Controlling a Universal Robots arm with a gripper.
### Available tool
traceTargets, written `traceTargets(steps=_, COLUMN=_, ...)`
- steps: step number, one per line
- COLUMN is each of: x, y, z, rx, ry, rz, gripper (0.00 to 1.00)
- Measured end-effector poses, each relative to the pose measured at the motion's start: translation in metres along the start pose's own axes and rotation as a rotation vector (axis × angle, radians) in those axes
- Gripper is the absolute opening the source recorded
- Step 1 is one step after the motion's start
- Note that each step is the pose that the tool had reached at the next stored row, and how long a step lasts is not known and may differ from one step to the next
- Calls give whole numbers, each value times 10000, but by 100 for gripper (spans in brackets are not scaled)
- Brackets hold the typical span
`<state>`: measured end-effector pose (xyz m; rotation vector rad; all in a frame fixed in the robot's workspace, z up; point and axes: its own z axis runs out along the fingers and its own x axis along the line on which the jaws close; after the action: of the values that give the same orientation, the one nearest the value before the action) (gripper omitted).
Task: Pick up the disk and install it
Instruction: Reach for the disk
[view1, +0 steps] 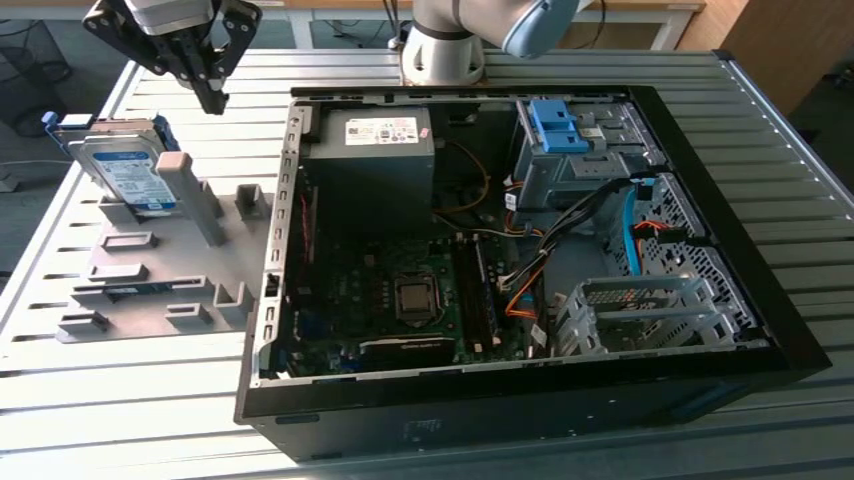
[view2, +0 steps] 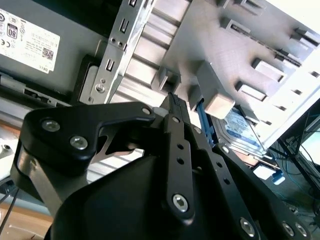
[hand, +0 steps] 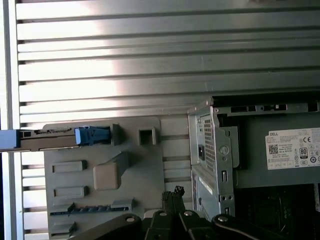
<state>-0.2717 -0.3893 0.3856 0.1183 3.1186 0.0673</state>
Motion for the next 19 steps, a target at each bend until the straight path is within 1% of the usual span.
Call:
traceTargets(steps=11, x=7, y=0, z=1, rx=-1, ry=3, rz=1, gripper=11)
traceTargets(steps=13, x=18, y=-1, z=1, rx=0, ry=3, rz=2, gripper=11)
traceTargets(steps=14, x=46, y=-3, z=5, rx=-1, ry=3, rz=1, gripper=11)
traceTargets(steps=19, x=66, y=-5, z=8, rx=-1, ry=3, rz=1, gripper=11)
